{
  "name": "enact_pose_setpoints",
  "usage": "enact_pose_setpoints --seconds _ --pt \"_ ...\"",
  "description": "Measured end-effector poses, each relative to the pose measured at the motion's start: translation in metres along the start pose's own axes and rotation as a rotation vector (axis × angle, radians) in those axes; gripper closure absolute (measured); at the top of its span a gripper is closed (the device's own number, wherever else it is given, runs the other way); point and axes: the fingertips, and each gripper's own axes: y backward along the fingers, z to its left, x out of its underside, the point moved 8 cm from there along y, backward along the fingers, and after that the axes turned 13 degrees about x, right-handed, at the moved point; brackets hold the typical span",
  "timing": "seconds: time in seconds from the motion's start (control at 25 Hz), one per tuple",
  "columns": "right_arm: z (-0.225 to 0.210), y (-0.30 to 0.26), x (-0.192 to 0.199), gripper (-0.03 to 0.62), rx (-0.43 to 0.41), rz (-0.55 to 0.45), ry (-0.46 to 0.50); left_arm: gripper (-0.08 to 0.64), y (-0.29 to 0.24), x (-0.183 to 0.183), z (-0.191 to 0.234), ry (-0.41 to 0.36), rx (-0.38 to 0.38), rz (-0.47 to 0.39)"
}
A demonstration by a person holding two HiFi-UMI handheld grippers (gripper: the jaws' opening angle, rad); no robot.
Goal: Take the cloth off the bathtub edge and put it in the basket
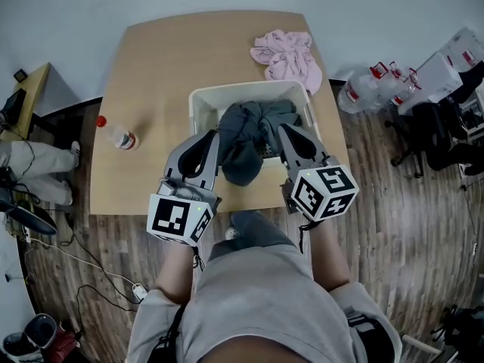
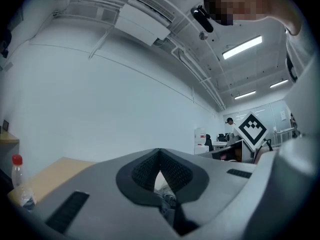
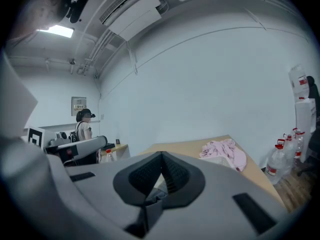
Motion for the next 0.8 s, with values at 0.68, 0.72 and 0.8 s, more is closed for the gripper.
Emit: enact_pose_setpoints --seconds 0.68,0.72,0.8 --pt "-0.005 0.045 -0.029 0.583 -0.063 -0.135 0.097 0.546 -0.014 -0.016 -0.041 -0.040 0.020 -0.019" --pt "-0.008 0.050 -0.031 0.583 -0.065 -0.140 0.103 0.546 -0.017 -0.017 -0.046 -0.039 0.020 -0.021" --pt "-0.016 0.061 -0.034 0.583 -0.067 -0.147 0.113 0.546 -0.023 -0.019 -0.058 -0.036 0.024 -0.026"
